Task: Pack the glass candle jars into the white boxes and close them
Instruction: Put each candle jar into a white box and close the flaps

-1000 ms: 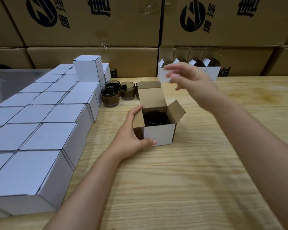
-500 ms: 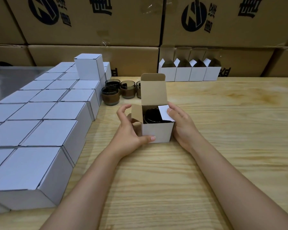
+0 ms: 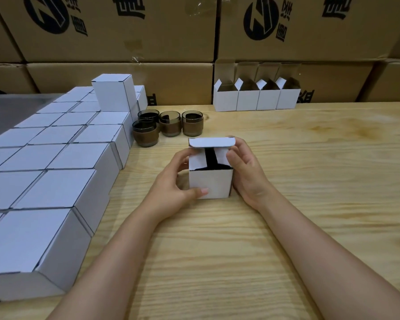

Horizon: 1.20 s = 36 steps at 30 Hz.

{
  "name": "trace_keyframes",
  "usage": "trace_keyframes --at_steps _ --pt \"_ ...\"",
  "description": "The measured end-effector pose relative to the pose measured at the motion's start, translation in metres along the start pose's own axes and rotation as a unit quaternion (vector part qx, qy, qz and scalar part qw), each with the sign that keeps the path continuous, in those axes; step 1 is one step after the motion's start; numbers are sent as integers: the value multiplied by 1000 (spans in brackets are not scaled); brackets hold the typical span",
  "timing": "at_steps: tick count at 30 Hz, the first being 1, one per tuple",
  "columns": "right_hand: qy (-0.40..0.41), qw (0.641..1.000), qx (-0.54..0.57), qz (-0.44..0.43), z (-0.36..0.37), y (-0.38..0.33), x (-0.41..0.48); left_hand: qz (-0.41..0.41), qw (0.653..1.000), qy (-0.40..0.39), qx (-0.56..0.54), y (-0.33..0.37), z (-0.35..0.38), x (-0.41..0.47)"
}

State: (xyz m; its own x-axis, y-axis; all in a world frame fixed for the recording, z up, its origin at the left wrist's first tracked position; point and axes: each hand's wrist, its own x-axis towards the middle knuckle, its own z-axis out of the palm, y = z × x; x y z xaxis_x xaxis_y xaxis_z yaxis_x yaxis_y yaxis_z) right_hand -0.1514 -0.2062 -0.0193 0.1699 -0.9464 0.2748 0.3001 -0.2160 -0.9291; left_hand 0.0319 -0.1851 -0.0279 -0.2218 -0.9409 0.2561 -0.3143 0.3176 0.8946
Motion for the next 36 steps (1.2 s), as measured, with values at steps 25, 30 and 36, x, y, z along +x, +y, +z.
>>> trace_keyframes --at_steps 25,30,36 --pt "-48 994 -88 -35 2 -5 -9 8 1000 16 7 -12 1 4" --pt "-32 998 -56 -9 3 -4 -7 57 998 7 33 -1 3 0" --pt "-1 995 -103 -20 3 -1 -4 32 998 21 49 -2 3 -1"
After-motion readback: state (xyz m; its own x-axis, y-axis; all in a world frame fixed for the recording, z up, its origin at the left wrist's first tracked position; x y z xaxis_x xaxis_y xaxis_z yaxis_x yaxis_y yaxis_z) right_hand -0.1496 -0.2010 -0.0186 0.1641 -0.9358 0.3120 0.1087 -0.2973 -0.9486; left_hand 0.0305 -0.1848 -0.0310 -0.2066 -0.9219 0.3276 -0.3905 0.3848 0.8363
